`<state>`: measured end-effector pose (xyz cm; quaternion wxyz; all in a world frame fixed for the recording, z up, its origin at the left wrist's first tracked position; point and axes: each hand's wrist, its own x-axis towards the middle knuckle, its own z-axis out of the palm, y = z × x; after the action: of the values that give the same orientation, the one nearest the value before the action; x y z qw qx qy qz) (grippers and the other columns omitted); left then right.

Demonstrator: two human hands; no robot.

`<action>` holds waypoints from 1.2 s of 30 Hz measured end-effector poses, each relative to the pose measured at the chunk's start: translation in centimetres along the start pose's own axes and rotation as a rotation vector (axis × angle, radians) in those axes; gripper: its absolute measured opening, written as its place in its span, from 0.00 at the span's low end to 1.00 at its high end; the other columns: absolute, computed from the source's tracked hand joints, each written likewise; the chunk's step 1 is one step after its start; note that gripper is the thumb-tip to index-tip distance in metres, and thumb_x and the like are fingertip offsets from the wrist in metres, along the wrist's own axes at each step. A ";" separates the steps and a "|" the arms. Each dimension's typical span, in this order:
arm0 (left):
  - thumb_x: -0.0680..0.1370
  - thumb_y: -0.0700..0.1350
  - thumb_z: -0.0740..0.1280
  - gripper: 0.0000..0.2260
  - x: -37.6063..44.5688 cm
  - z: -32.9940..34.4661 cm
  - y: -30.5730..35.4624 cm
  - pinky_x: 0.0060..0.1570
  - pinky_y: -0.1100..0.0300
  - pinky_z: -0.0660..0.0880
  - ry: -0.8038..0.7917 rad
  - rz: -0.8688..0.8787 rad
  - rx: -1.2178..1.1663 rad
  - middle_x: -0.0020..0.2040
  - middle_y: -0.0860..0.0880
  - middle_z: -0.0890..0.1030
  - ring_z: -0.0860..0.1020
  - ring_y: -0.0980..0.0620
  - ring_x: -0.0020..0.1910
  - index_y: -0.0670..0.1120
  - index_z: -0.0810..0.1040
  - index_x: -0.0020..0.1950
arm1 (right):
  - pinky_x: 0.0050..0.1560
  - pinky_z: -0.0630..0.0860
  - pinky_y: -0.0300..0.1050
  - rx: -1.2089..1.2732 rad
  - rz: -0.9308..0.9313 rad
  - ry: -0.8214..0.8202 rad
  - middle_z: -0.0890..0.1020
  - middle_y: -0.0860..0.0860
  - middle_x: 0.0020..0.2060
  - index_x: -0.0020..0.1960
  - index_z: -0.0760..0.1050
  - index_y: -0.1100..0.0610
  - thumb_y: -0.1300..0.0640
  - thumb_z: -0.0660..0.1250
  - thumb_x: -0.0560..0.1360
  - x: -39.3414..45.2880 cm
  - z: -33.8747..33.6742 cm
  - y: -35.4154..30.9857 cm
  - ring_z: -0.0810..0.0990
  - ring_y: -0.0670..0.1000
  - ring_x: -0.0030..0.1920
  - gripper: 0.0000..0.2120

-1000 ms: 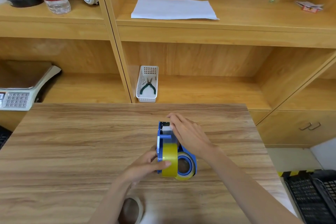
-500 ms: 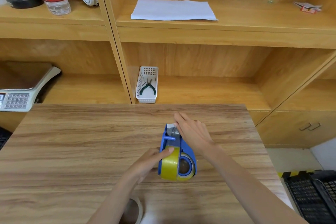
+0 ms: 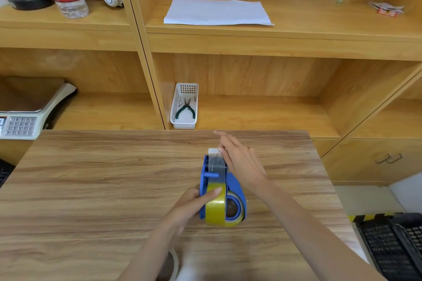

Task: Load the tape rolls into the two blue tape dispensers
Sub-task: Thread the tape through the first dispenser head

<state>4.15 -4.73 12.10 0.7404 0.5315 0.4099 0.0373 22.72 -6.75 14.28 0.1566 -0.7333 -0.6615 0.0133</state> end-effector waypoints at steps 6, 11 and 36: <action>0.72 0.59 0.70 0.18 -0.1 -0.4 0.2 0.60 0.54 0.75 -0.008 0.009 -0.017 0.51 0.48 0.87 0.84 0.51 0.53 0.47 0.86 0.52 | 0.38 0.63 0.44 0.113 0.062 -0.006 0.72 0.47 0.57 0.51 0.68 0.55 0.55 0.51 0.85 0.0 -1.0 -0.2 0.74 0.50 0.37 0.09; 0.79 0.54 0.65 0.15 -0.5 -0.5 0.3 0.64 0.51 0.75 -0.080 0.038 -0.018 0.57 0.49 0.86 0.82 0.51 0.58 0.48 0.84 0.58 | 0.30 0.66 0.43 0.131 0.040 0.017 0.71 0.44 0.68 0.48 0.68 0.54 0.55 0.52 0.84 0.3 -0.5 0.3 0.76 0.49 0.35 0.09; 0.81 0.53 0.63 0.14 -0.3 -0.3 -0.6 0.63 0.54 0.75 -0.061 0.080 0.019 0.60 0.51 0.84 0.81 0.52 0.59 0.48 0.84 0.57 | 0.32 0.78 0.56 0.235 0.175 0.027 0.76 0.52 0.32 0.44 0.67 0.57 0.64 0.54 0.82 2.0 0.0 1.2 0.78 0.56 0.30 0.09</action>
<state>3.49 -4.95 11.74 0.7452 0.5555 0.3659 0.0468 24.17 -4.86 14.37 0.2484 -0.7649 -0.5867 0.0947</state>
